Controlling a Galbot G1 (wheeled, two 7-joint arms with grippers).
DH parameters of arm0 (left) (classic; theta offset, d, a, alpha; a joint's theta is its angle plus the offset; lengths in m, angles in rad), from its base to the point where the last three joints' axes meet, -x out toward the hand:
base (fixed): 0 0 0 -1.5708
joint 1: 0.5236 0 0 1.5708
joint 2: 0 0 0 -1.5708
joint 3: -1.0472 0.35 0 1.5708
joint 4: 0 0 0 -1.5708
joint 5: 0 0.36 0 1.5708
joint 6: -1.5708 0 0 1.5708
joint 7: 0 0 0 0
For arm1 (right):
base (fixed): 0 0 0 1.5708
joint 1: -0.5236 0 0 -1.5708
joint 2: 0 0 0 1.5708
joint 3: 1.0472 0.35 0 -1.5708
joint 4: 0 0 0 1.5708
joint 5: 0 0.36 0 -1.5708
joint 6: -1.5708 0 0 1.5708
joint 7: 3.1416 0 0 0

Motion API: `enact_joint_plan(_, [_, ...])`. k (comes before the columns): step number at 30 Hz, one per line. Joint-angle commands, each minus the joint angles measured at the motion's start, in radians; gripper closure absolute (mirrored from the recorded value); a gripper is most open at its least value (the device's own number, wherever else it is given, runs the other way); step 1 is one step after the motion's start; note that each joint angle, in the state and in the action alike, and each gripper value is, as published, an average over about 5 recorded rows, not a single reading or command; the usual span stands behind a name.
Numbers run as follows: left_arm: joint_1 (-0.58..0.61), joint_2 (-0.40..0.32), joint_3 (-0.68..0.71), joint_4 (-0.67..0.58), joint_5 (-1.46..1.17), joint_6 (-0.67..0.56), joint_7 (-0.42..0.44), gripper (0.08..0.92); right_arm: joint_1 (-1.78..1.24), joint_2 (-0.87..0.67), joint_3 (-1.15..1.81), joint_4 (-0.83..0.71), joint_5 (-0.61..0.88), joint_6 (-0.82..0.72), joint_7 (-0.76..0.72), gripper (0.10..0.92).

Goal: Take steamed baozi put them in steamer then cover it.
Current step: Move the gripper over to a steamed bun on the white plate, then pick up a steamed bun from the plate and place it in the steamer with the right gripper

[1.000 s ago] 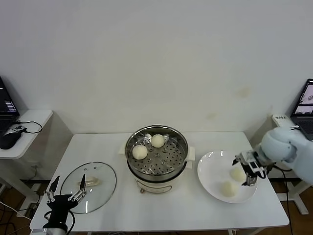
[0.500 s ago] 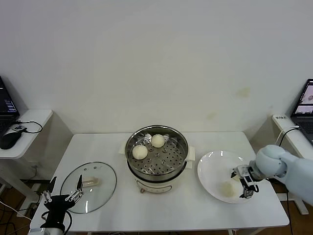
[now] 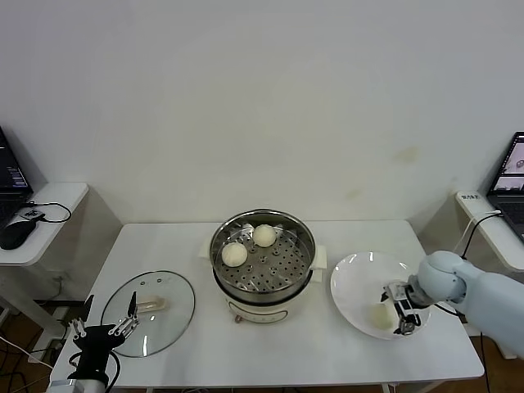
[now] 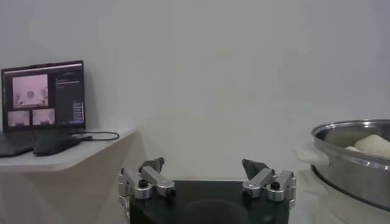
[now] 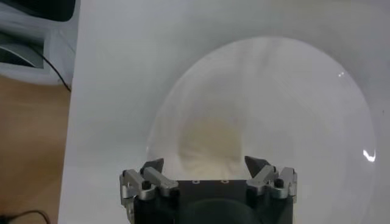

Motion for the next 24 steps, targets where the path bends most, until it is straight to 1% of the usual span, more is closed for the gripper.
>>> enact_joint_plan(1, [0.001,0.001,-0.001,-0.001,0.0,0.0,0.0,0.177,-0.02,0.019,0.017,-0.014,-0.006,-0.008,0.007,0.27])
enact_joint_plan(9, [0.002,-0.002,0.0,-0.003,0.0,-0.001,0.0,0.177,-0.029,0.019,0.03,-0.017,-0.015,-0.011,-0.003,0.366])
enact_joint_plan(15, [0.004,-0.001,-0.003,-0.007,-0.001,-0.002,-0.001,0.177,-0.021,0.018,0.044,-0.014,-0.012,-0.008,-0.01,0.422])
enact_joint_plan(20, [0.005,-0.003,-0.003,-0.014,-0.001,-0.002,0.0,0.177,0.019,0.008,0.045,0.001,0.01,-0.01,-0.018,0.445])
enact_joint_plan(24, [0.006,-0.001,-0.003,-0.021,-0.002,-0.002,0.0,0.177,0.109,-0.014,0.027,0.024,0.06,-0.014,-0.028,0.455])
